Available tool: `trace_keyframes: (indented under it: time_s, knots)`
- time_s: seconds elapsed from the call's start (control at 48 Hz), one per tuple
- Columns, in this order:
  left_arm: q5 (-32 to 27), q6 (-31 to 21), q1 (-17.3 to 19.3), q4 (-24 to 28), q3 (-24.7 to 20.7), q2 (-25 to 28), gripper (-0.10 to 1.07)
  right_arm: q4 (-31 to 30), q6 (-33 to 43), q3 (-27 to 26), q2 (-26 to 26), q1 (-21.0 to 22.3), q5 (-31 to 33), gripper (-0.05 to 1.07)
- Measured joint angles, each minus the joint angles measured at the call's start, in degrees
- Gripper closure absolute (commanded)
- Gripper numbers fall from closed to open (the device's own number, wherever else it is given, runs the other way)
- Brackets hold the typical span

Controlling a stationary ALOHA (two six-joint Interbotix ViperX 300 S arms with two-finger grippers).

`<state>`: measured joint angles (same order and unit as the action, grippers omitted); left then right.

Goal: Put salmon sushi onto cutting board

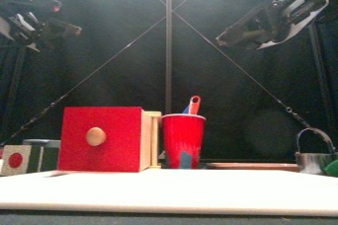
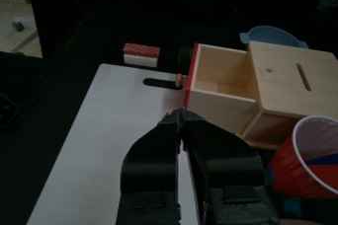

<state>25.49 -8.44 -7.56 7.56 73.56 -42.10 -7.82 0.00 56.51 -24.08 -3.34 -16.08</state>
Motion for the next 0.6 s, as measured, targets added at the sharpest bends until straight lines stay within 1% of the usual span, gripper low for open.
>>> trace_keyframes:
  time_s: [0.292, 0.396, 0.5, 0.604]
  knots:
    - [0.0, -0.09, 0.09, 0.09, 0.35, 0.0, 0.1, -0.09, -0.09, 0.0, 0.0, 0.18, 0.0, 1.0]
    - [0.0, -0.35, 0.09, -0.88, -1.49, 0.0, 0.1, -0.09, 0.0, 0.0, 0.0, 0.18, 0.0, 1.0]
    - [-0.09, -0.44, 0.09, -5.62, -5.63, 0.18, 0.1, -0.09, -0.18, 0.0, 0.0, 0.53, 0.0, 1.0]
    - [-2.2, -0.18, 0.09, -13.27, -9.32, 1.14, 0.1, -0.09, -0.09, -0.09, 0.18, 0.79, 0.0, 1.0]
